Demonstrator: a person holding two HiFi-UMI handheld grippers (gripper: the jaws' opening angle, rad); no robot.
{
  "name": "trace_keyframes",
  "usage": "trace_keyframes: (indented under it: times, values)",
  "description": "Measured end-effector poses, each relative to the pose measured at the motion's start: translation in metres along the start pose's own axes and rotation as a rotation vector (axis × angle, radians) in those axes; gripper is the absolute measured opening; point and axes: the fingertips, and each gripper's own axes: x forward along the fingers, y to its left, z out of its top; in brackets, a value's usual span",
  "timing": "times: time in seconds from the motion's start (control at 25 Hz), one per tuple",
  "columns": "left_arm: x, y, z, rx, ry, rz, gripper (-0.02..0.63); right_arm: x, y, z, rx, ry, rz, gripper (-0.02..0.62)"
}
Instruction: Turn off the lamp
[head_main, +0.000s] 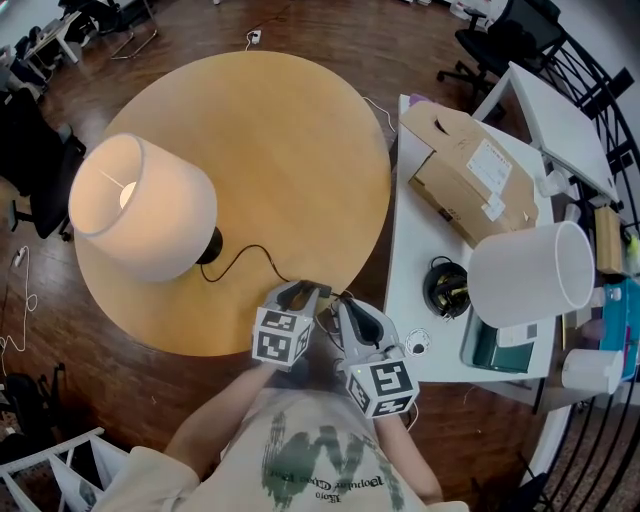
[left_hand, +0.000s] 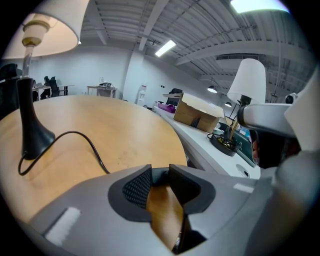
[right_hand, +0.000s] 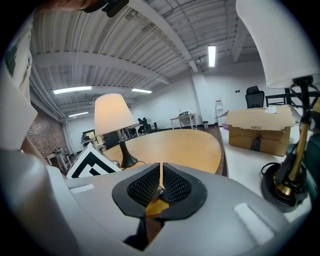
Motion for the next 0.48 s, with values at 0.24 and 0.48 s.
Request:
trace_keyframes:
  times: [0.24,0.48]
  values:
    - [0.0041,0.0008,0.0005,0.000,0.018,0.000,0.105,0.0029,0.0001,-0.0017,0.006,-0.003,0.001,0.015]
    - [0.0060,0.0039,0.0003,0.021,0.025,0.022,0.097,0.0059,0.0012,-0.0021,0.006,0.003,0.008,0.015]
